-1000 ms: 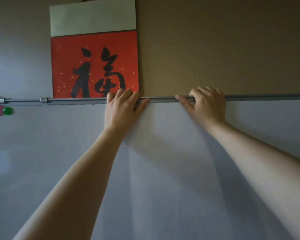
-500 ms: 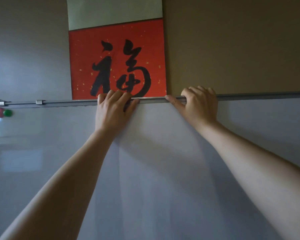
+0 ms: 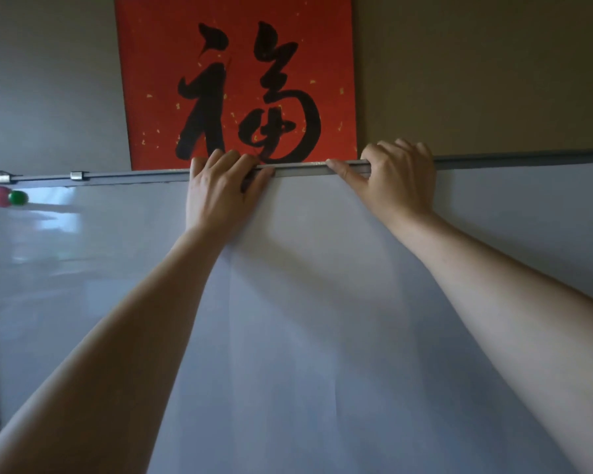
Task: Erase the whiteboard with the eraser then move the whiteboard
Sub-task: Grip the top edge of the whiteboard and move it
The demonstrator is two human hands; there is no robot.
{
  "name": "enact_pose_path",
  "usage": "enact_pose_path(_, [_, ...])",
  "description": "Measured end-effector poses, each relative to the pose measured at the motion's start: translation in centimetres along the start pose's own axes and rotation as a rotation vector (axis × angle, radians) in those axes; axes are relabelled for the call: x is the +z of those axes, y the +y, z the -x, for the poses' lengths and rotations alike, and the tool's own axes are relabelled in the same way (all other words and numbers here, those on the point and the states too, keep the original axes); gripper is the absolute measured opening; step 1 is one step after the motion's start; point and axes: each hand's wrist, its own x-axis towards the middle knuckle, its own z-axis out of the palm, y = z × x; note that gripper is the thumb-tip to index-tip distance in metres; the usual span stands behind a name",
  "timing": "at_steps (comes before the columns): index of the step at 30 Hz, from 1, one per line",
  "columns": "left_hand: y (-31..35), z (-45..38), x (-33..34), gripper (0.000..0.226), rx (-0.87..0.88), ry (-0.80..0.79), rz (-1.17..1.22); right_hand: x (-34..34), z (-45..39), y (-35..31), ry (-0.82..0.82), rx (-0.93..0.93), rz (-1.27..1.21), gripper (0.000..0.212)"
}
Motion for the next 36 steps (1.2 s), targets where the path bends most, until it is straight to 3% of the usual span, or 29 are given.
enact_pose_path(18, [2.5,-0.1,2.3,0.036,0.023,0.060,-0.025,1.0,0.8,3.6,-0.037,-0.027,-0.067,0.064])
enact_pose_path(36, [3.5,0.1,-0.4,0.033,-0.013,0.063,-0.059,-2.0,0.6,2.8,-0.014,-0.091,-0.045,0.050])
